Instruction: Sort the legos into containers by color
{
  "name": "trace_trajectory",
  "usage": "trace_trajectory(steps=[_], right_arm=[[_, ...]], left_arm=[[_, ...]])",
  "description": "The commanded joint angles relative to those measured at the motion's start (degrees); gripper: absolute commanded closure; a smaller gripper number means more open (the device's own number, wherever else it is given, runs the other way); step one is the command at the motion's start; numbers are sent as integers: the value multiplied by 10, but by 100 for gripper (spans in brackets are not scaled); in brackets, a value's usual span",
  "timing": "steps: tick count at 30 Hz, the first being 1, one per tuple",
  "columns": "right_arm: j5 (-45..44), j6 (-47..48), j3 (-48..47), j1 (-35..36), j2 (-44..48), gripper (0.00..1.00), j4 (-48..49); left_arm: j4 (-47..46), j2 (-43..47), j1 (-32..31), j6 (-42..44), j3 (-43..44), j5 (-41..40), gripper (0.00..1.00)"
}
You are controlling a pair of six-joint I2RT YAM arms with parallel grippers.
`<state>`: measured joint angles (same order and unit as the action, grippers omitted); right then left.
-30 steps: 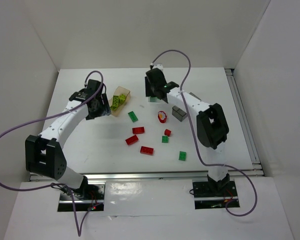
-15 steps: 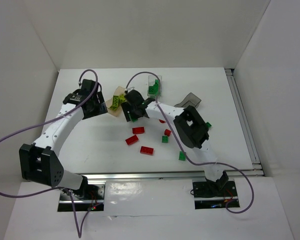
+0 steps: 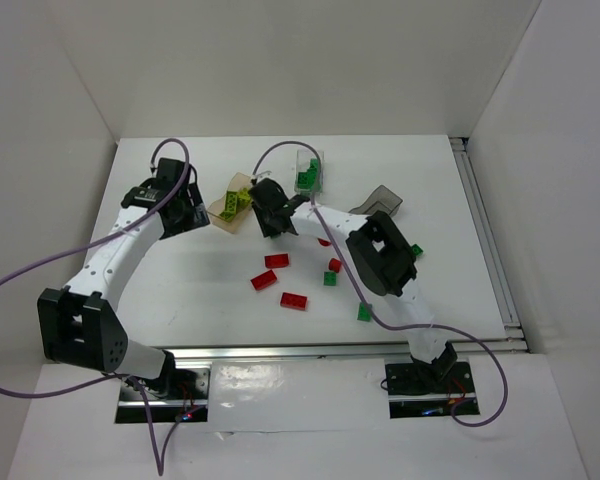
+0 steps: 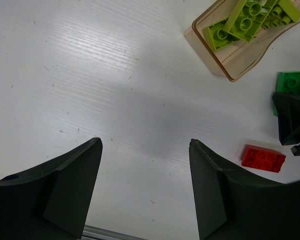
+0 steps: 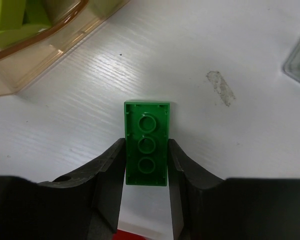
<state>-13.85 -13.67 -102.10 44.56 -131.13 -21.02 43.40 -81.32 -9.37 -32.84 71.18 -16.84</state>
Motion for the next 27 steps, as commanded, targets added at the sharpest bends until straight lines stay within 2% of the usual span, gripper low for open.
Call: trace_trajectory(steps=[1, 5, 11, 20, 25, 27], right_arm=[[-49, 0, -27, -17, 48, 77, -1], [-55, 5, -20, -61, 92, 77, 10], [-74, 5, -14, -105, 111, 75, 46], [-35, -1, -164, -162, -10, 73, 19], [-29, -1, -210, -162, -30, 32, 12], [-40, -1, -189, -162, -12, 32, 6]], left_arm=[[0, 9, 4, 15, 23, 6, 20], [-5, -2, 4, 9, 23, 24, 20], [-5, -14, 4, 9, 46, 36, 20], [-5, -38, 4, 15, 64, 25, 20], [-5, -43, 4, 15, 64, 25, 20], [-5, -43, 4, 15, 64, 25, 20]])
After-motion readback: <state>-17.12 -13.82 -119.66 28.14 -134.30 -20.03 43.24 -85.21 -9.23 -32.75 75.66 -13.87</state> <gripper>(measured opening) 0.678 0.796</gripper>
